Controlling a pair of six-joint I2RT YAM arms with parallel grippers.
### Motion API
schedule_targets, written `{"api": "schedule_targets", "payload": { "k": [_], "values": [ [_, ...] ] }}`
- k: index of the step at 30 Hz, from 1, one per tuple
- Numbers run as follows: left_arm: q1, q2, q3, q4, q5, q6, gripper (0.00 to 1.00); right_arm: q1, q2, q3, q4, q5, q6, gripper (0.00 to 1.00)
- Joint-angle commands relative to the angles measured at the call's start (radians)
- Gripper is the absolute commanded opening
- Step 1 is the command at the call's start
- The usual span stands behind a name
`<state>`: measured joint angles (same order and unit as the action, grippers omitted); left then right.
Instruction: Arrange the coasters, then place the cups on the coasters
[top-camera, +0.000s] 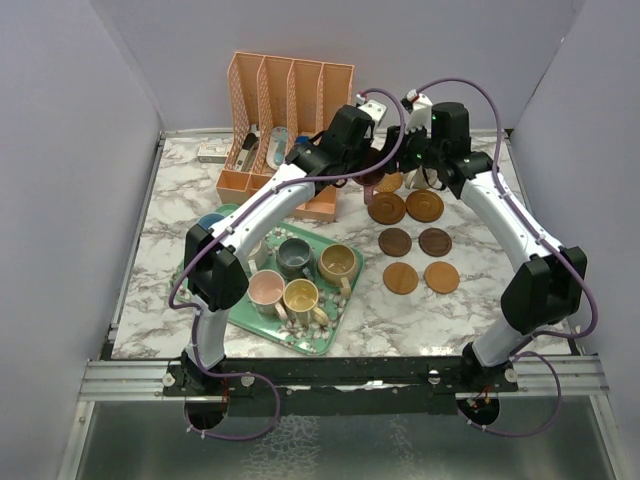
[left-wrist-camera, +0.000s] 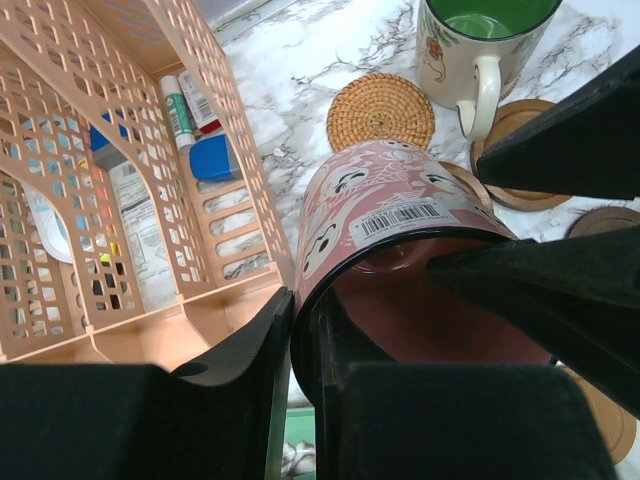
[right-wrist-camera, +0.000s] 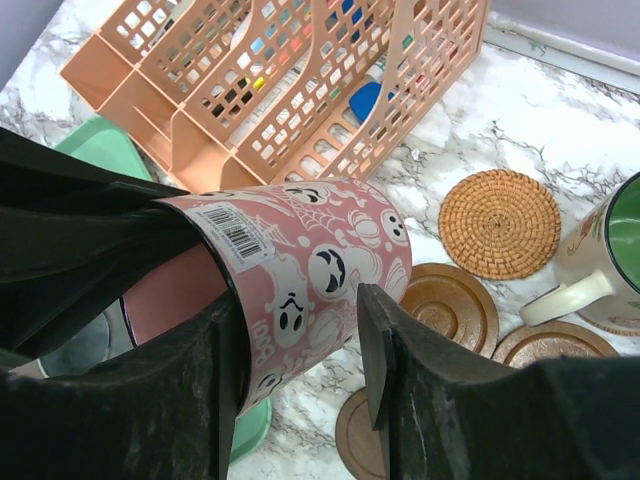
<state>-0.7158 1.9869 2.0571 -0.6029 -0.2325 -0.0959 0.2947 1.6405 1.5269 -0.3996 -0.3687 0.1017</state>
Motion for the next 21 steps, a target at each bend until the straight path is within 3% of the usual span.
{"api": "schedule_targets", "payload": {
  "k": [1, 10, 17, 21],
  "values": [
    [-0.008, -0.035, 0.025, 0.124, -0.071, -0.055, 0.0, 0.014, 0.01, -0.024, 0.012, 0.085, -0.021, 0.45],
    [-0.013, -0.04, 0.022, 0.127, -0.061, -0.075, 0.0, 0.02, 0.018, -0.04, 0.014, 0.175, -0.045, 0.24],
    [-0.013, -0.069, -0.022, 0.16, 0.057, -0.08, 0.02, 0.019, 0.004, -0.068, 0.027, 0.227, -0.06, 0.02],
    [-0.013, -0.084, -0.037, 0.164, 0.111, -0.078, 0.05, 0.018, -0.015, -0.094, 0.039, 0.242, -0.062, 0.01]
  ]
}}
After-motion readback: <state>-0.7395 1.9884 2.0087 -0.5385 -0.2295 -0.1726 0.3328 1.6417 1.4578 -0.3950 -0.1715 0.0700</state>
